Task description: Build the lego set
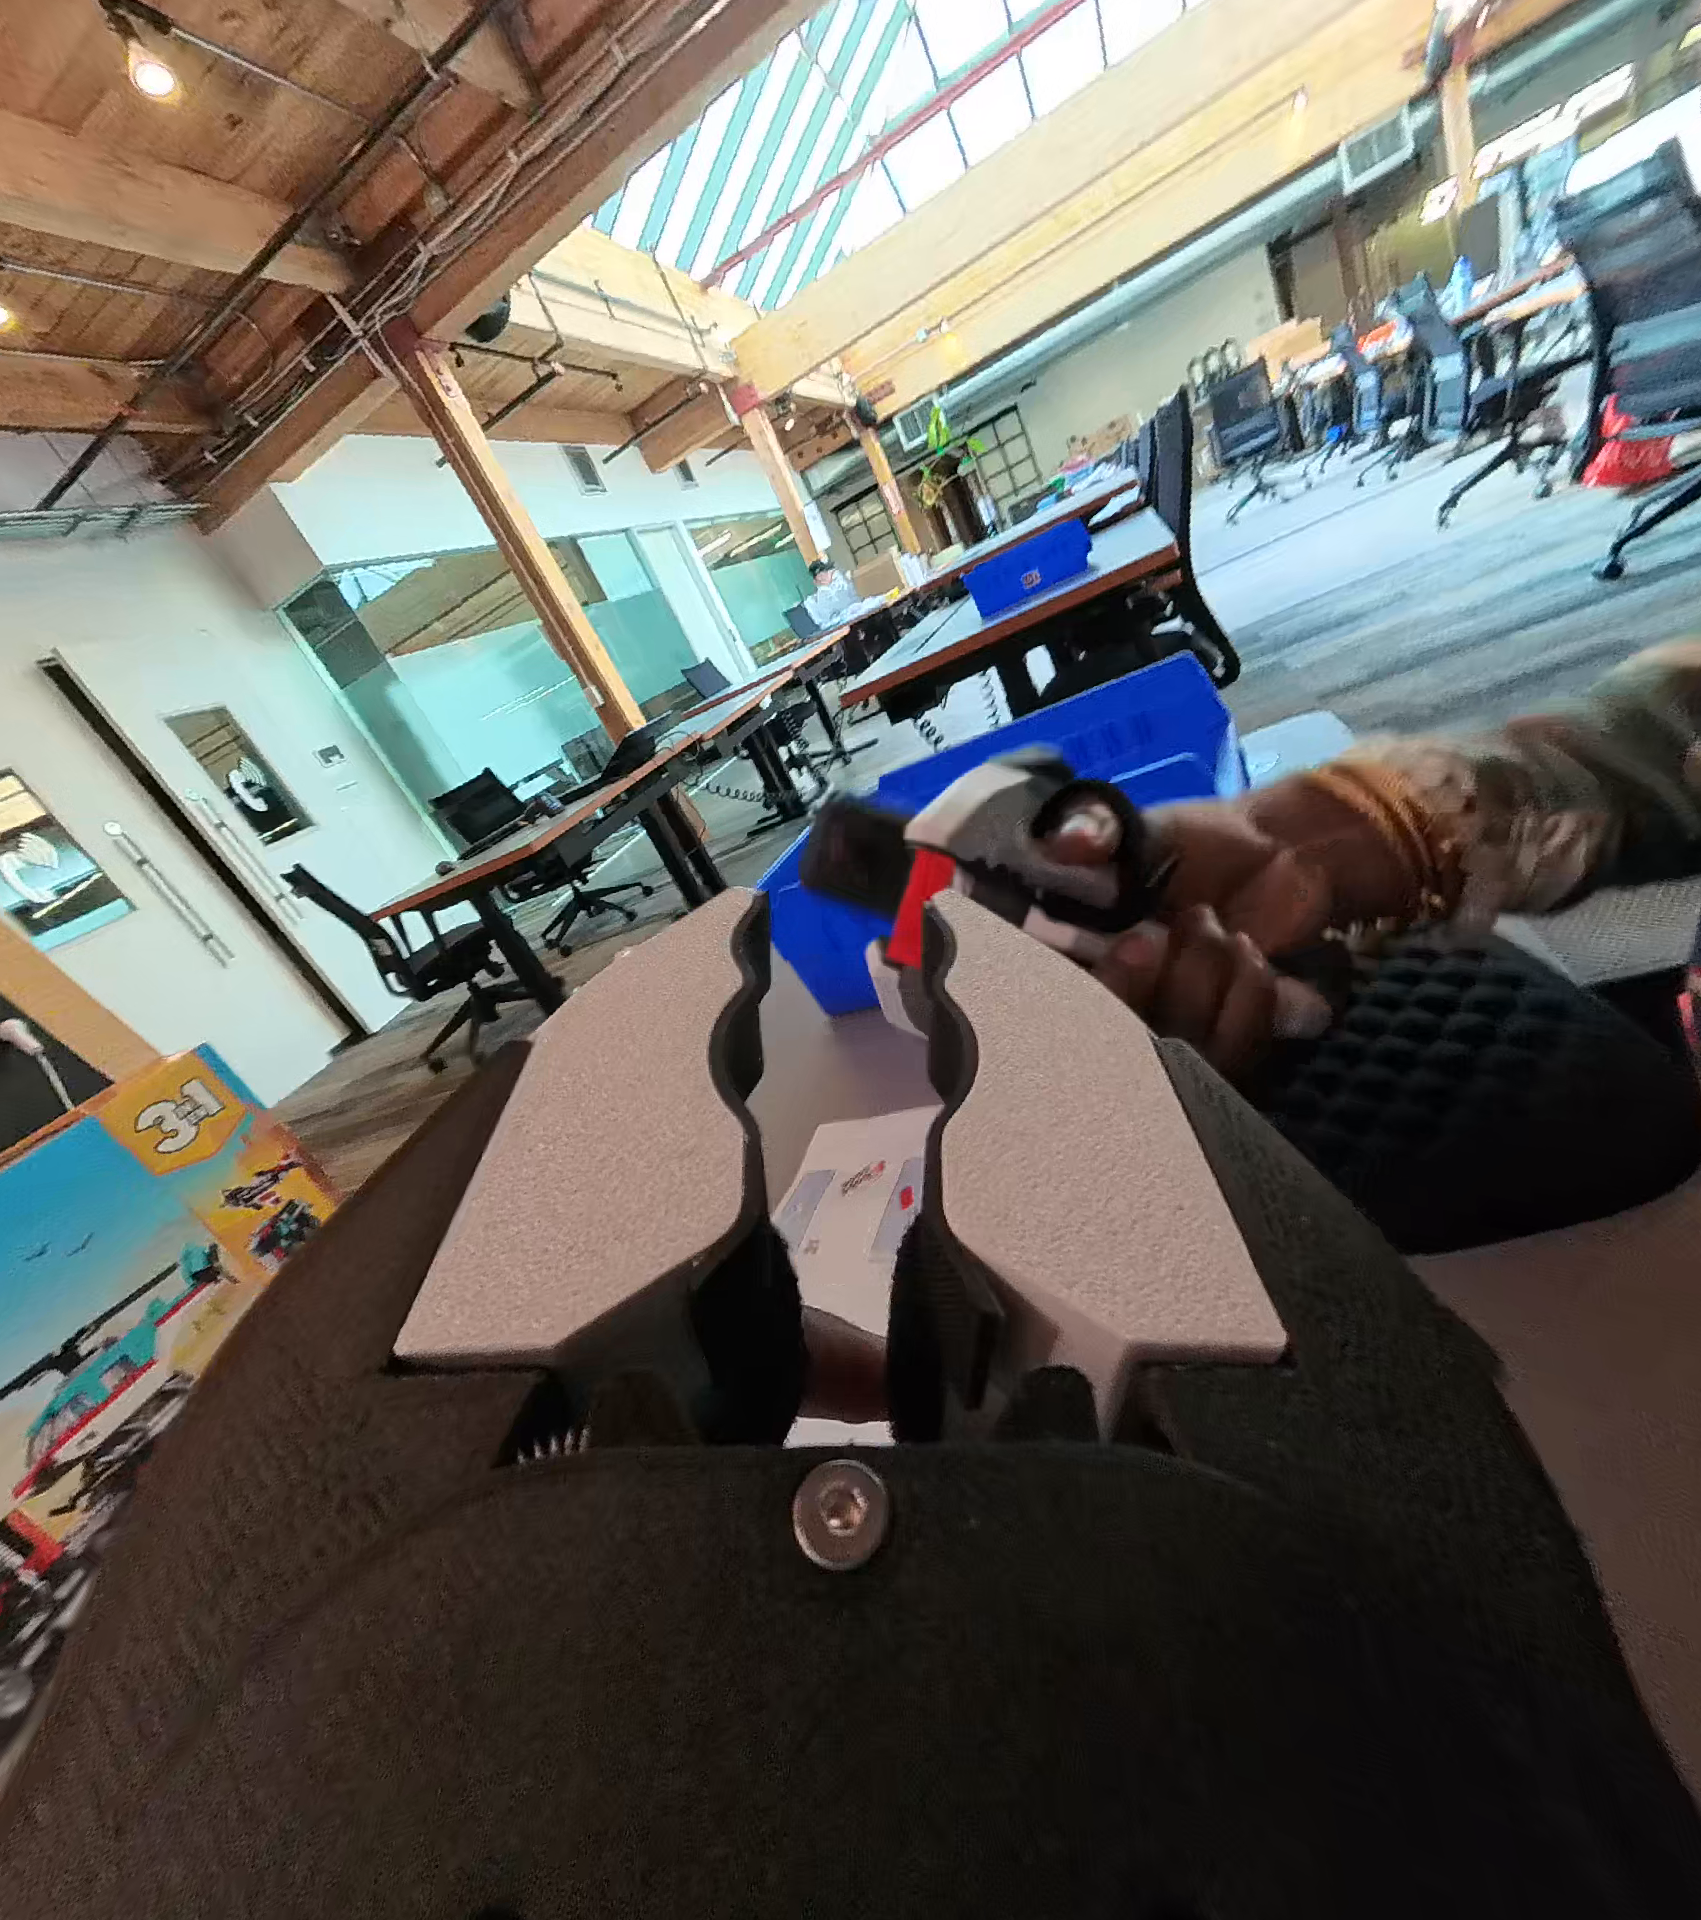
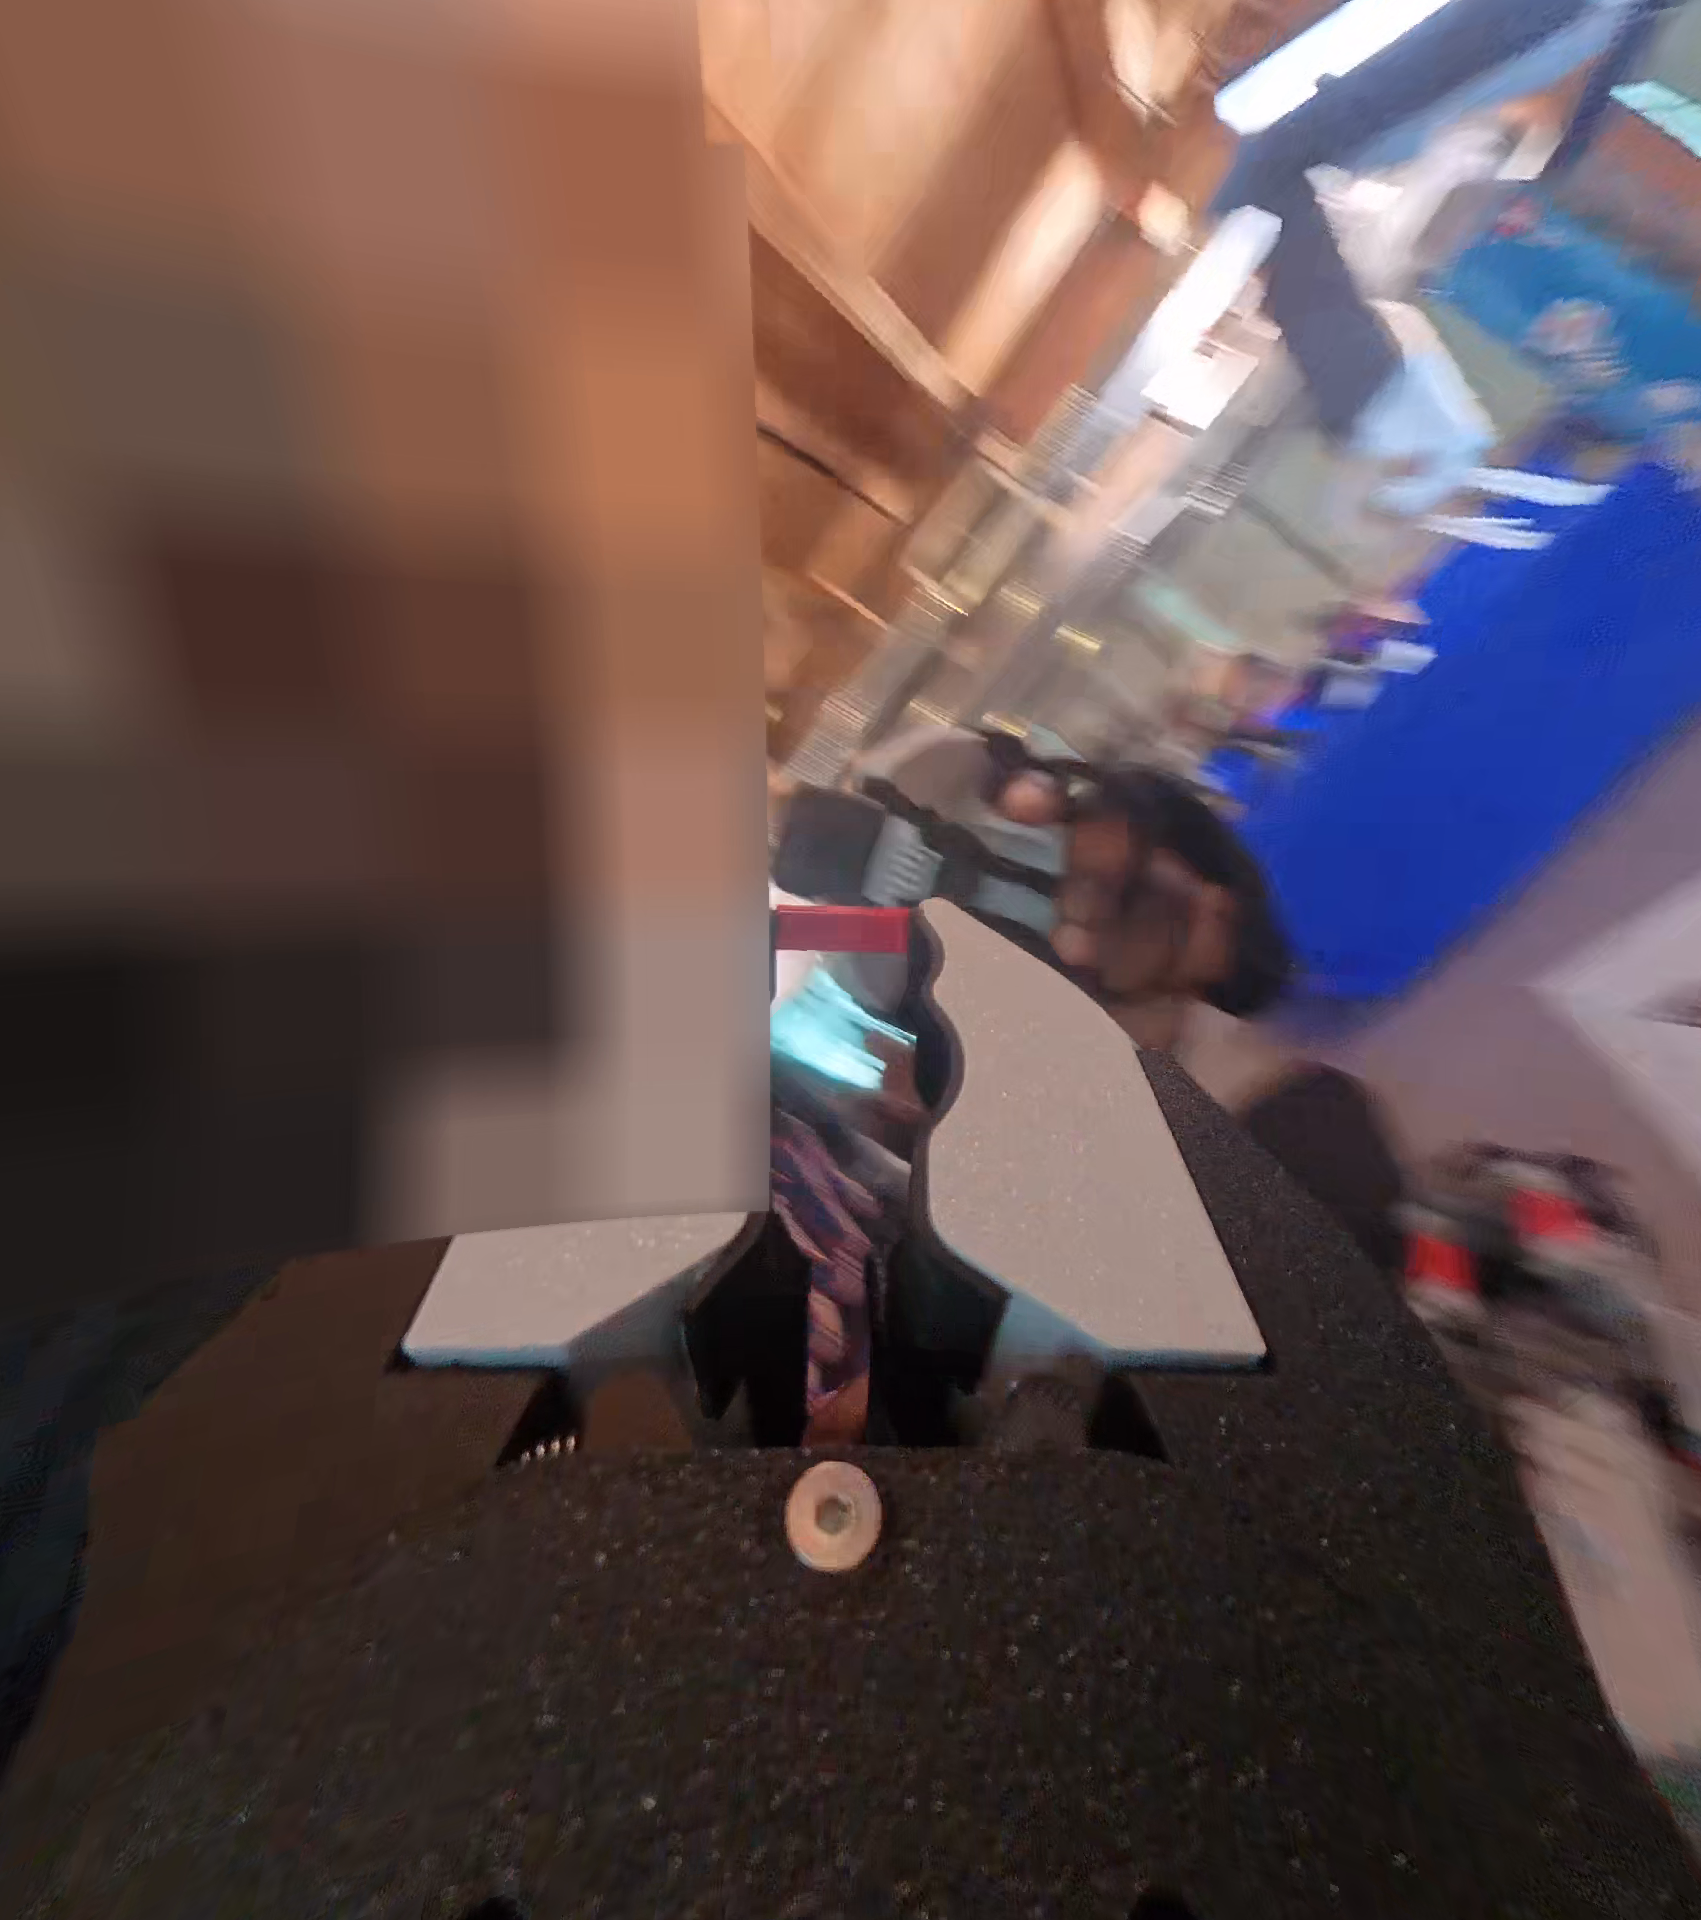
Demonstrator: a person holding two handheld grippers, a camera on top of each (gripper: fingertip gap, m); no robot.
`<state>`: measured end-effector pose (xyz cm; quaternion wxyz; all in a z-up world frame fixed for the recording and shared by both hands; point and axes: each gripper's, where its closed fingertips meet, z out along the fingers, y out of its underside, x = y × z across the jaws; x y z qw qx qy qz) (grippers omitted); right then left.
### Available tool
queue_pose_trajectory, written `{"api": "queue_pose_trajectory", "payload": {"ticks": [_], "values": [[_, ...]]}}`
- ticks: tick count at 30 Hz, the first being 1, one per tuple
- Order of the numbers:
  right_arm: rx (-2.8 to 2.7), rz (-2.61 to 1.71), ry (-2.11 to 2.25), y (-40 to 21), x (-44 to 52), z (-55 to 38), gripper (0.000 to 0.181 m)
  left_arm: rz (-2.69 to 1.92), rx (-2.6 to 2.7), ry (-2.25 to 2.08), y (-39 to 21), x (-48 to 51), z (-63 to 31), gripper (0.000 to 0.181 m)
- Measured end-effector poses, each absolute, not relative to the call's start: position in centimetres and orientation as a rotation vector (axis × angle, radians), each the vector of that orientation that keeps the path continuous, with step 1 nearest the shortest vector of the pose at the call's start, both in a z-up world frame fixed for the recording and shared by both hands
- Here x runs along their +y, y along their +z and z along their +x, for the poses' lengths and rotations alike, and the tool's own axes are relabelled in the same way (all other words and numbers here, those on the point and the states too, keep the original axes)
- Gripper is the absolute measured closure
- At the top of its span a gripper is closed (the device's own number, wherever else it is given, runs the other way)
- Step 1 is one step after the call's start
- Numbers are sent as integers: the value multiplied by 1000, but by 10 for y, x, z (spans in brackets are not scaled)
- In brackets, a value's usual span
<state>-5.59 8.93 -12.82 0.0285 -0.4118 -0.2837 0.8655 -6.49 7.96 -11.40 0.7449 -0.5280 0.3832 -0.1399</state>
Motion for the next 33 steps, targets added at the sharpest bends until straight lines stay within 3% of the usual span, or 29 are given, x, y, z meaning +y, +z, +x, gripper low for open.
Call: {"api": "queue_pose_trajectory", "payload": {"ticks": [1, 6, 9, 12, 16, 23, 26, 33], "values": [[-1067, -1356, 2405, -139, 88, -58, 155, -1169, 848, -275, -119, 82, -64, 154], [-1532, -1504, 1241, -141, 133, -5, 157, -1315, 813, -116, -154, 86, -88, 154], [-1438, -1625, 640, -117, 192, 90, 157, -1357, 632, -103, -163, 84, -125, 154], [-1281, -1898, 215, -134, 240, 205, 157, -1371, 428, -74, -164, 80, -164, 154], [-1274, -2187, 154, -200, 249, 273, 157, -1331, 283, -86, -161, 74, -190, 154], [-1195, -2380, 255, -273, 251, 282, 157, -1320, 289, -78, -166, 72, -195, 153], [-1164, -2395, 309, -280, 249, 284, 146, -1347, 293, -69, -172, 74, -196, 151], [-1078, -2286, 323, -266, 257, 287, 145, -1353, 234, -87, -174, 75, -204, 149]]}}
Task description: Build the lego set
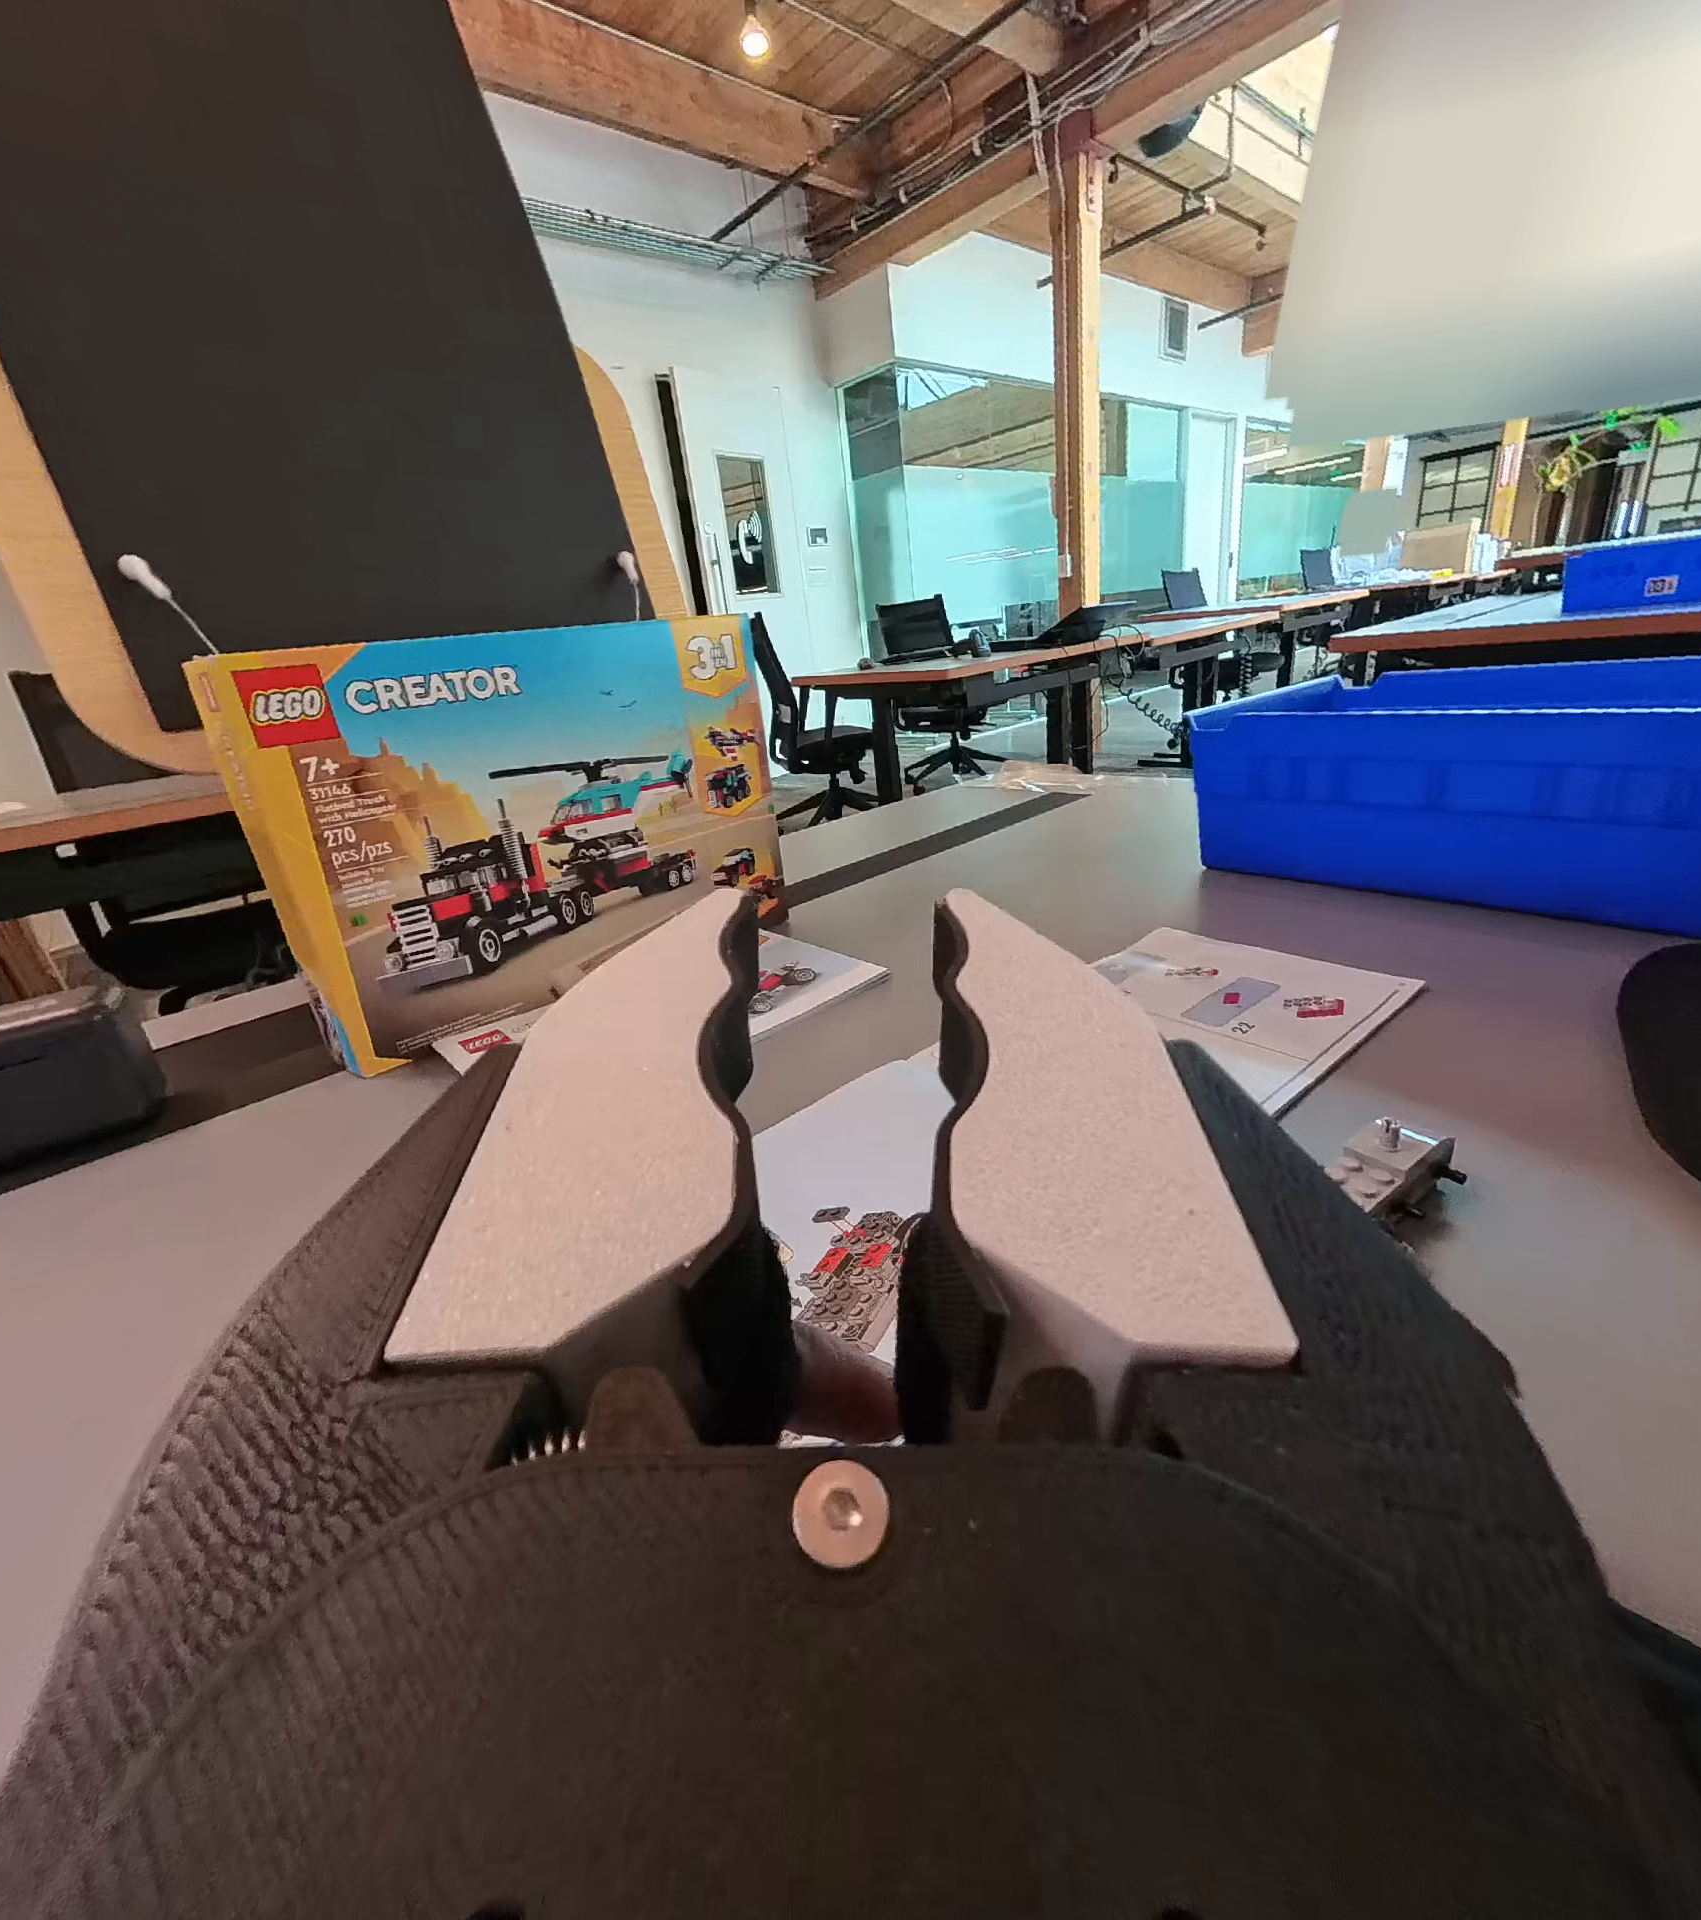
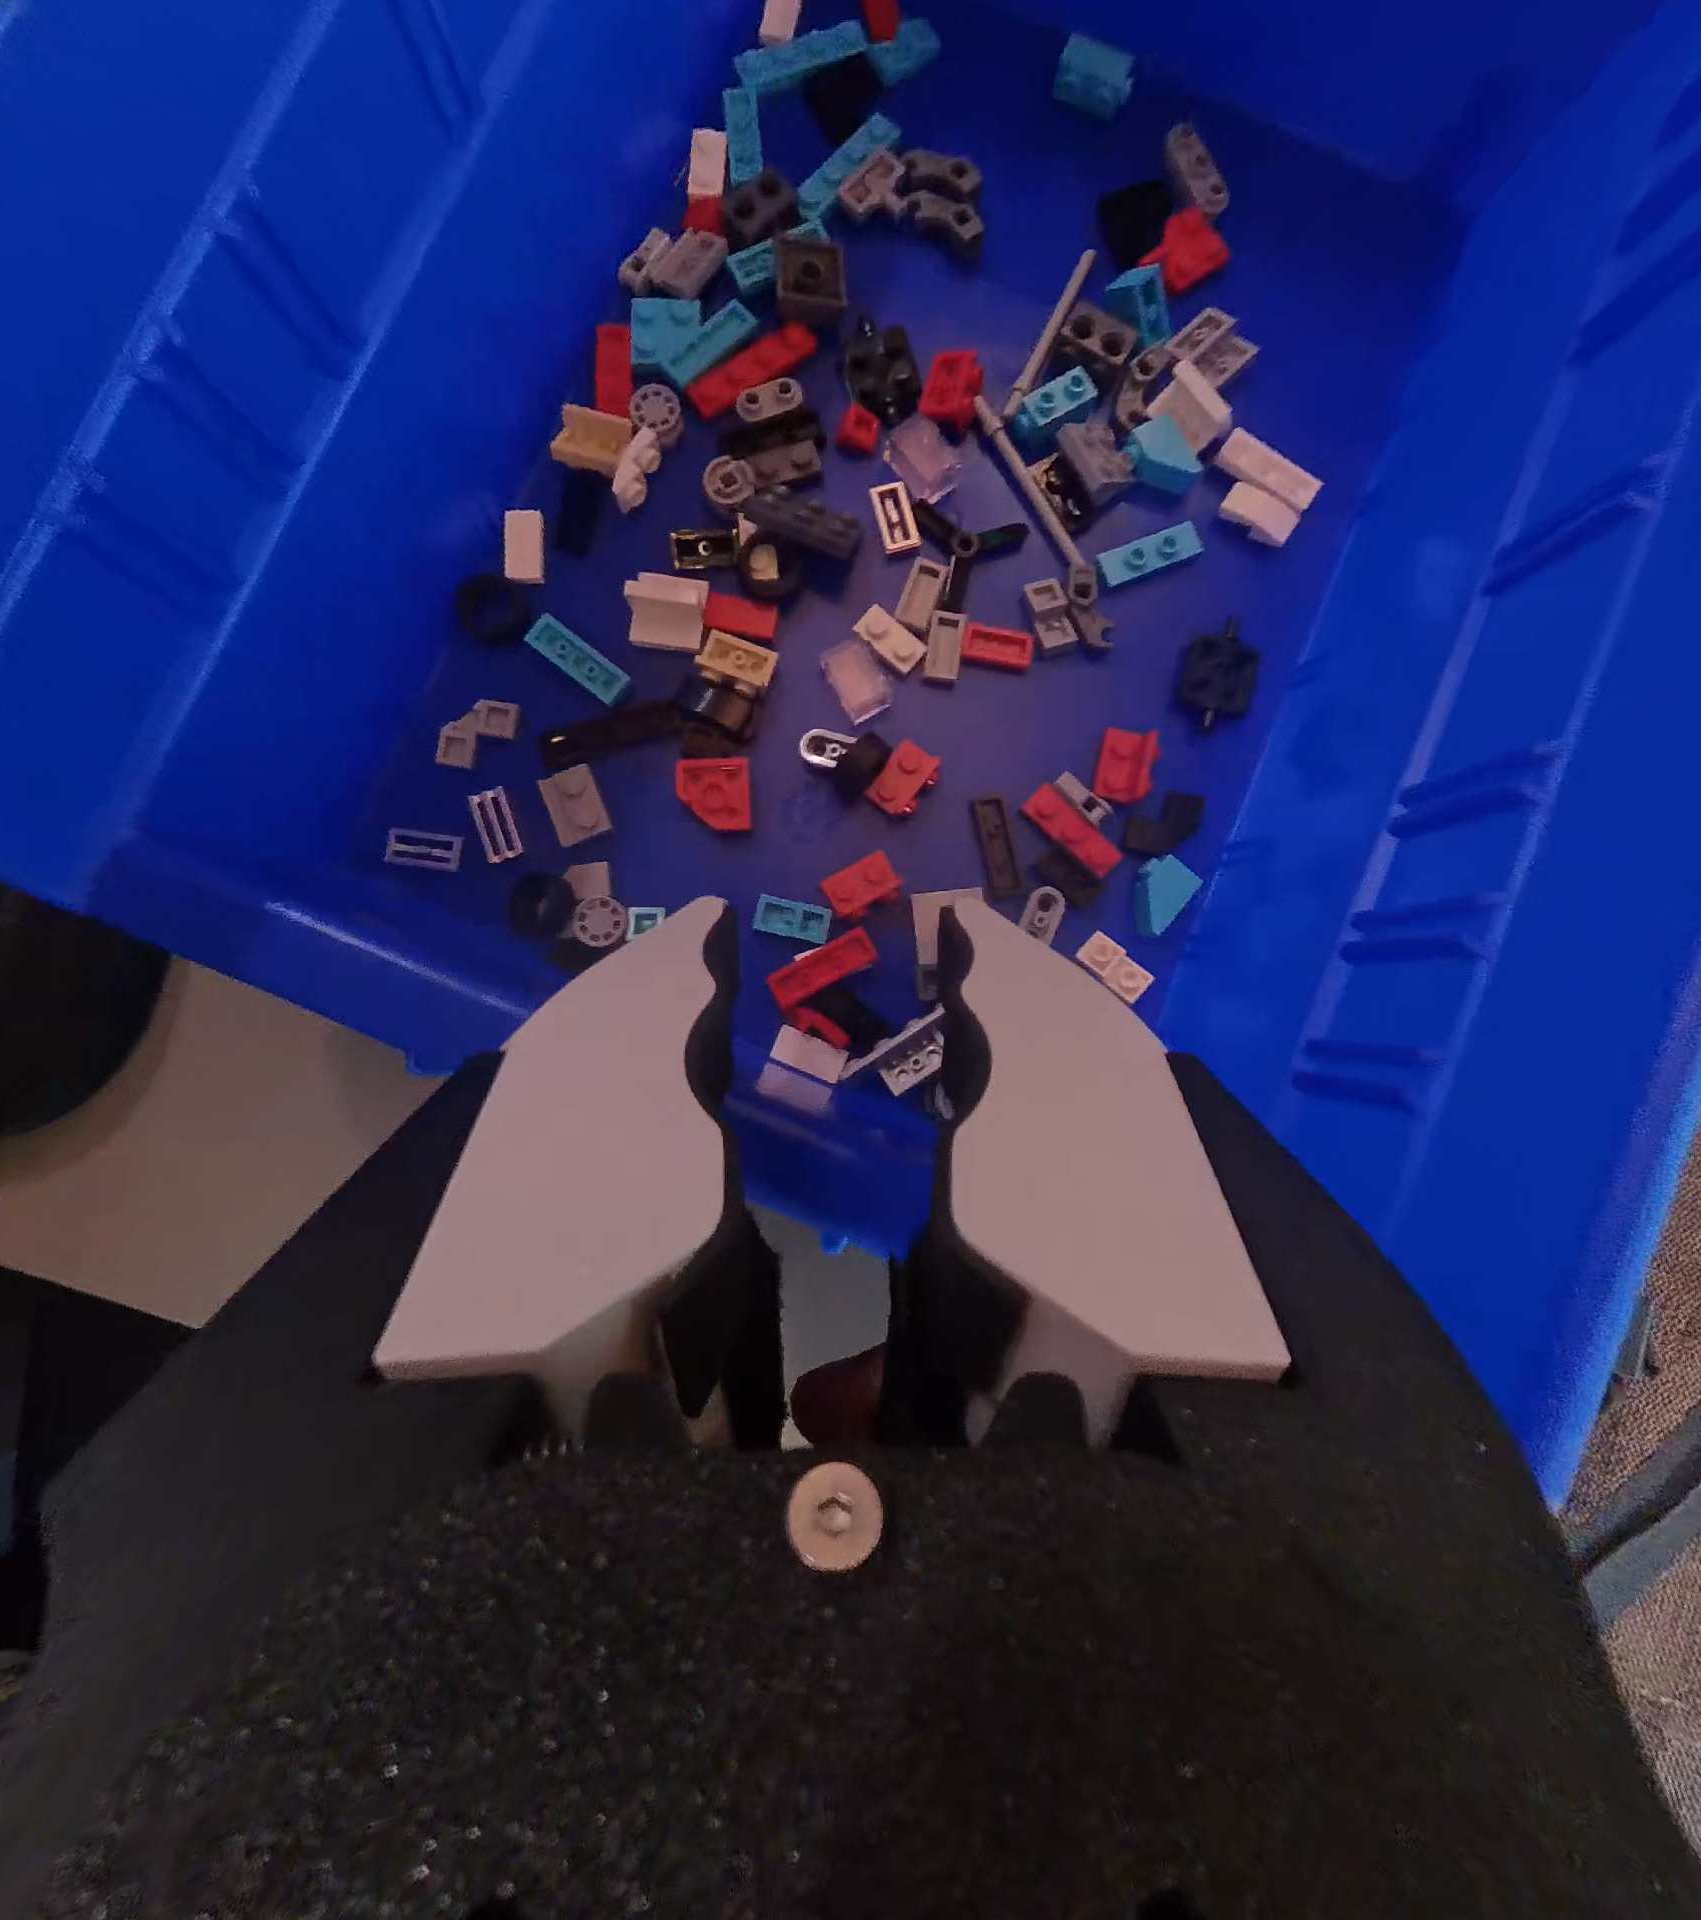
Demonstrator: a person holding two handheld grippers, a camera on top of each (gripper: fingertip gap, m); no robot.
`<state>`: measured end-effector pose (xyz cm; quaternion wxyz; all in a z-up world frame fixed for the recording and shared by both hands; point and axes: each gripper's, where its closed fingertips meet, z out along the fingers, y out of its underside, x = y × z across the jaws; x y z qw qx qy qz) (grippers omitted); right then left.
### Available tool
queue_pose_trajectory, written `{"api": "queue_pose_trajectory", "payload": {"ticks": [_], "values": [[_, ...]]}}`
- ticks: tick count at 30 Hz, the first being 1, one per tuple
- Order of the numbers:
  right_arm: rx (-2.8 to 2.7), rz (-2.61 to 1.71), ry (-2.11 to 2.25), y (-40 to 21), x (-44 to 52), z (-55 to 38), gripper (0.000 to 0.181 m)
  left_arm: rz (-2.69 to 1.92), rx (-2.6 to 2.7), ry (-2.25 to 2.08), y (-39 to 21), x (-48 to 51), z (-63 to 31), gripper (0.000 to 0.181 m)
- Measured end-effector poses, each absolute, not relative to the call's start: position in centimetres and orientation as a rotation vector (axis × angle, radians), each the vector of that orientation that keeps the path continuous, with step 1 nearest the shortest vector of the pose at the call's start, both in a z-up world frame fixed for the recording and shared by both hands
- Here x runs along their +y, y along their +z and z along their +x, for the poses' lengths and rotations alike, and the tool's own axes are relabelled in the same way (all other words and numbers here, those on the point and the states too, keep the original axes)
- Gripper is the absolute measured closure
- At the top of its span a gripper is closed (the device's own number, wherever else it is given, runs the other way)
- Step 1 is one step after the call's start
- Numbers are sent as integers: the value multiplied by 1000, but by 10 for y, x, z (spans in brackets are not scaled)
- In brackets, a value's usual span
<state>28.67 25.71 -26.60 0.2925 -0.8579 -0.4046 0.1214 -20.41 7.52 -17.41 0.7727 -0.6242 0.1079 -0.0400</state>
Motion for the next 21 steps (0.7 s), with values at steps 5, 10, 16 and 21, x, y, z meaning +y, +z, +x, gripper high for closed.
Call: {"api": "queue_pose_trajectory", "payload": {"ticks": [5, 10, 16, 21], "values": [[-1097, -2116, 404, -243, 254, 274, 148, -1347, 194, -111, -174, 75, -209, 148], [-1292, -2013, 464, -227, 266, 236, 153, -1371, 213, -117, -178, 78, -206, 148], [-1706, -2029, 462, -262, 304, 191, 153, -1350, 219, -140, -176, 76, -205, 148], [-1836, -2046, 475, -284, 319, 181, 154, -1302, 184, -163, -169, 70, -209, 148]]}}
